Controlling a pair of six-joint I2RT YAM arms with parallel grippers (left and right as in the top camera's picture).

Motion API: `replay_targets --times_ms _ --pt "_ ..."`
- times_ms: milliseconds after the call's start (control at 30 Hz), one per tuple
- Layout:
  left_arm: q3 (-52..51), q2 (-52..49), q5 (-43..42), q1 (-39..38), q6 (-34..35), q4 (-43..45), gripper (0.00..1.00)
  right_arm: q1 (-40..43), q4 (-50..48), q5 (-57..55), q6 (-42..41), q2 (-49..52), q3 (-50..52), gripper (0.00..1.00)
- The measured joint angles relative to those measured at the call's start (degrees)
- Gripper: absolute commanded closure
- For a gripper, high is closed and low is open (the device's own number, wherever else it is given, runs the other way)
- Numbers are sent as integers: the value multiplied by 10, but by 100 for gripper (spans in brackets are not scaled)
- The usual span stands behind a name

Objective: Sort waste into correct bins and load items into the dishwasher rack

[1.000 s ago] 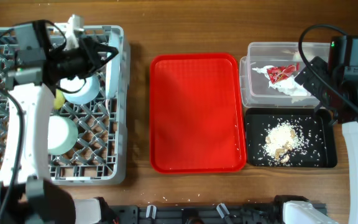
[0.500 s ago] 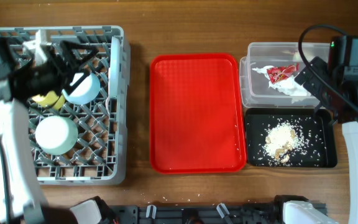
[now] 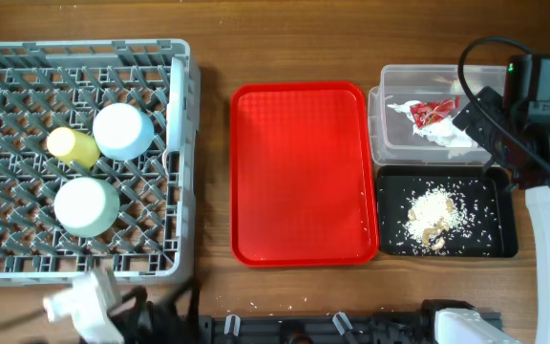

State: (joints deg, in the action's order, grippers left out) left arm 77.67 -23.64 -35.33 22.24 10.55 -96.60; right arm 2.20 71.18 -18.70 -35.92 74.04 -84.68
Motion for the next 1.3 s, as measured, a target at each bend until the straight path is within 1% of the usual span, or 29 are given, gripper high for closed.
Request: replay_targets --times_ms 100,233,300,367,400,433,467,500,567,600,633,700,767,800,900,1000,1067,1133,1300 --pt "0 61 0 0 0 -1 0 0 0 0 0 0 0 0" --pt "-1 69 -3 0 0 0 0 0 0 0 0 0 0 0" --pt "-27 75 -5 0 0 6 0 0 0 0 0 0 0 0" --pt "-94 98 -5 -2 -1 68 0 0 0 0 0 0 0 0" --pt "-136 113 -6 -7 -3 121 0 0 0 0 0 0 0 0" --pt "-198 133 -5 -23 -4 209 0 0 -1 0 0 0 0 0" --pt "-250 147 -4 -40 -5 276 0 0 -1 0 0 0 0 0" --pt "-323 170 -3 -64 -5 374 0 0 0 0 0 2 0 0" --pt "-432 204 -3 -98 -5 500 0 0 0 0 0 9 0 0" --pt "-505 224 -3 -120 -6 609 0 0 0 0 0 10 0 0" --pt "-560 227 -3 -130 -7 684 0 0 0 0 0 10 0 0" --pt "-668 228 -1 -143 -6 812 0 0 -1 0 0 10 0 0" --pt "-714 228 12 -152 -7 905 0 0 0 0 0 10 0 0" --pt "-731 229 27 -159 -7 932 0 0 0 0 0 10 0 0" --pt "-750 228 100 -177 -6 946 0 0 0 0 0 10 0 0" --pt "-766 228 215 -190 15 941 0 0 0 0 0 10 0 0" --pt "-770 228 273 -190 23 930 0 0 0 0 0 10 0 0" --pt "-770 228 306 -190 22 927 0 0 -1 0 0 10 0 0" --pt "-770 229 325 -189 22 925 0 0 0 0 0 10 0 0"
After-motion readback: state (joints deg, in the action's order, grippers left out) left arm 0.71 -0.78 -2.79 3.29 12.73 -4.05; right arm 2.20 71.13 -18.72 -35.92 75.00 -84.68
